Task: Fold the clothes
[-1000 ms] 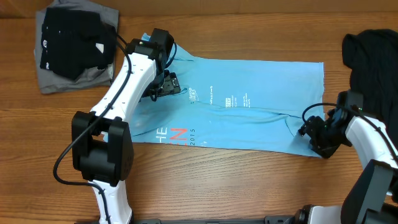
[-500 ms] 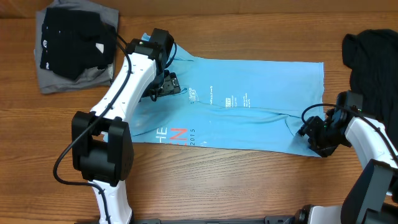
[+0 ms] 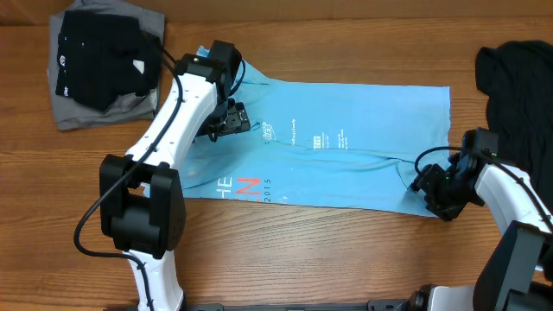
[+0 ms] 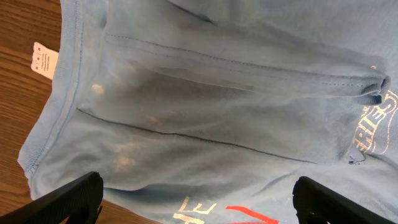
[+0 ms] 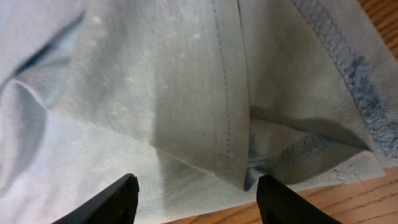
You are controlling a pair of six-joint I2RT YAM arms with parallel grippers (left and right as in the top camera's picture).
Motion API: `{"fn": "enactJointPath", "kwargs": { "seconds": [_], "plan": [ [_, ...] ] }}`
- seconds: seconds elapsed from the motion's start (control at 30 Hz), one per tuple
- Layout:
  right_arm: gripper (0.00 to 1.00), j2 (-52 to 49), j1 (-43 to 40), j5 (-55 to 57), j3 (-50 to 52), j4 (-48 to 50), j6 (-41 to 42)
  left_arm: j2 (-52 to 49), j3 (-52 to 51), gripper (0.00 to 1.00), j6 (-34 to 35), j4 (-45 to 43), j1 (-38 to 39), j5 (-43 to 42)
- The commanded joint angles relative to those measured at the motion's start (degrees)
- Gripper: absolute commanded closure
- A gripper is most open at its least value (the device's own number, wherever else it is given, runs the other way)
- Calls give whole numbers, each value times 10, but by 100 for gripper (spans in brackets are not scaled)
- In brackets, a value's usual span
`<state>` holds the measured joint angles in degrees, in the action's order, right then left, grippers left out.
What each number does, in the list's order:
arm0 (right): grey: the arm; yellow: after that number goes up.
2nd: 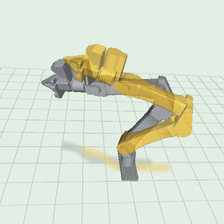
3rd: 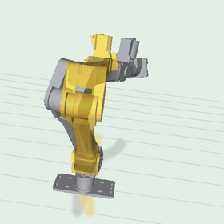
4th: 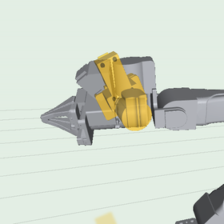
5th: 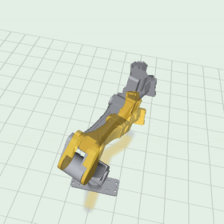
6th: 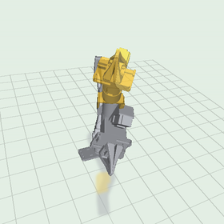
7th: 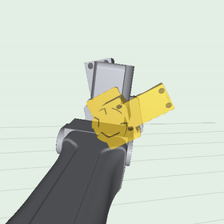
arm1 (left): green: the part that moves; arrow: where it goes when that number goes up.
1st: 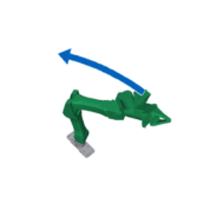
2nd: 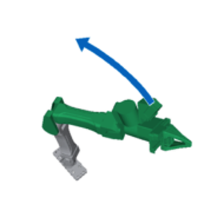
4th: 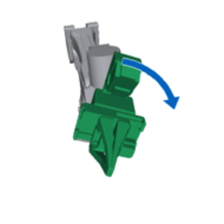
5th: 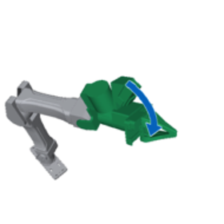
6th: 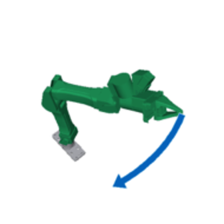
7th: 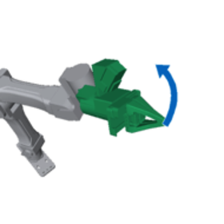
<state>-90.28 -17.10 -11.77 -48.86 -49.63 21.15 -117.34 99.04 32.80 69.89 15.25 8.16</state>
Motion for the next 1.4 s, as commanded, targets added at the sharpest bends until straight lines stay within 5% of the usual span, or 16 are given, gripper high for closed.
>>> {"fn": "enactJointPath", "kwargs": {
  "seconds": [0.0,0.63,0.97,1.37],
  "plan": [
    [35,-2,3,8,9,10,0,-5,3,0,-9,1,-2,-3],
    [42,-3,3,8,24,38,1,-5,3,0,-9,3,-2,-3],
    [95,-3,0,11,20,39,31,-5,3,0,-14,4,-2,-3],
    [96,-3,-33,61,-76,3,48,-5,3,0,-16,6,-2,-3]
  ]
}}
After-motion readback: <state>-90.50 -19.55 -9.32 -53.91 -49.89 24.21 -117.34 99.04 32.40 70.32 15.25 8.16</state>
